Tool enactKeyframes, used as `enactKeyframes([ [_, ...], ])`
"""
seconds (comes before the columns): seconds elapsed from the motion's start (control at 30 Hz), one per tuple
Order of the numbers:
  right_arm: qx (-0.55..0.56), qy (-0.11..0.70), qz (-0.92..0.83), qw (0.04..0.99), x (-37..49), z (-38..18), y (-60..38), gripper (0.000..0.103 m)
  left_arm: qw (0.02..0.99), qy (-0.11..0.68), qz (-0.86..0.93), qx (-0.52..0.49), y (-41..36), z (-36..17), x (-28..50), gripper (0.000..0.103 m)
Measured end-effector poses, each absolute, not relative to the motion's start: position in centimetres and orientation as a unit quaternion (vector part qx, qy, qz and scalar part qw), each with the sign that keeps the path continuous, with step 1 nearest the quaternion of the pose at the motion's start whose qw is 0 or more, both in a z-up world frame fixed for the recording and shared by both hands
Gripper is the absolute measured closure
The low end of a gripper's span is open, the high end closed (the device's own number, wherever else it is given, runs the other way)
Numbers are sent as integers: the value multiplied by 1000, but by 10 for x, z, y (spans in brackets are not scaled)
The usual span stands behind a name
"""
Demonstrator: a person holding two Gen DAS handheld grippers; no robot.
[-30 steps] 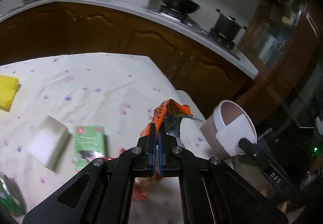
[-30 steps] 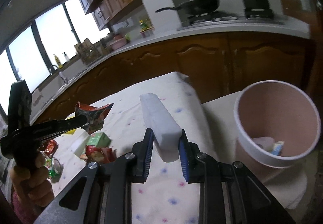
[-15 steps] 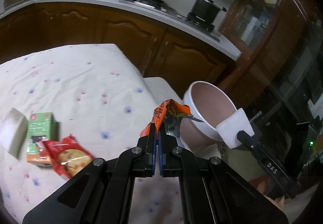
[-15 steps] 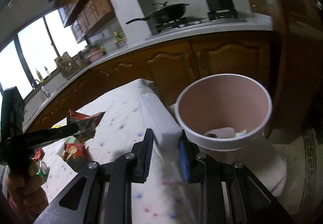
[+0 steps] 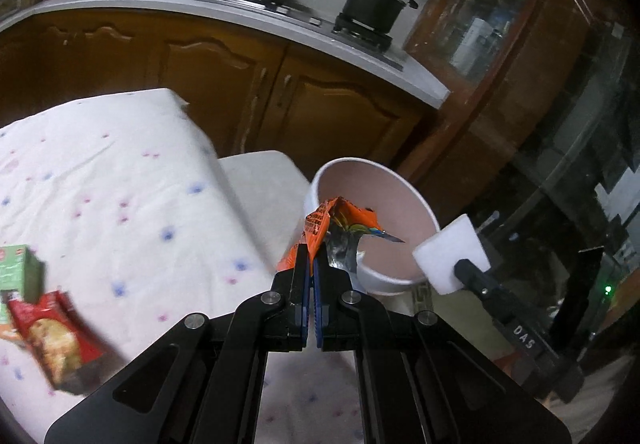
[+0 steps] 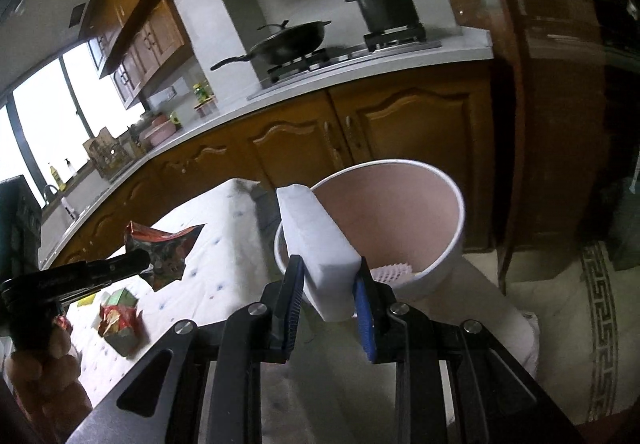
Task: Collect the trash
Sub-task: 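Carry the wrapper and foam block to the bin and lower them inside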
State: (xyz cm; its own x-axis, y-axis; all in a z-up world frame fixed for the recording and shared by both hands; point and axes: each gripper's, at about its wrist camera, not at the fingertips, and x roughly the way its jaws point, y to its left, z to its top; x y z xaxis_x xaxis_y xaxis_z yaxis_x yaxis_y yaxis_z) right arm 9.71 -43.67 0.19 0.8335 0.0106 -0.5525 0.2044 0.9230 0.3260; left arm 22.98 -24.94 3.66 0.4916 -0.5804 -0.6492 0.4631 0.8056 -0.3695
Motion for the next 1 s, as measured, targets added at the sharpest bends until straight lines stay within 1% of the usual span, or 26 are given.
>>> enactKeyframes([
  [0.27, 187, 275, -68, 941, 111, 2, -456, 78, 854, 406, -322, -51, -296, 35, 245, 102],
  [0.57, 181, 285, -87, 937, 131, -4, -479, 78, 849, 411, -330, -35, -338, 24, 267, 102],
  [0.87, 184, 299, -91, 932, 146, -14, -492, 78, 843, 429, -324, -25, -354, 8, 282, 102],
  [1.0, 183, 306, -88, 930, 150, -17, -495, 76, 840, 434, -325, -22, -358, 4, 285, 102],
])
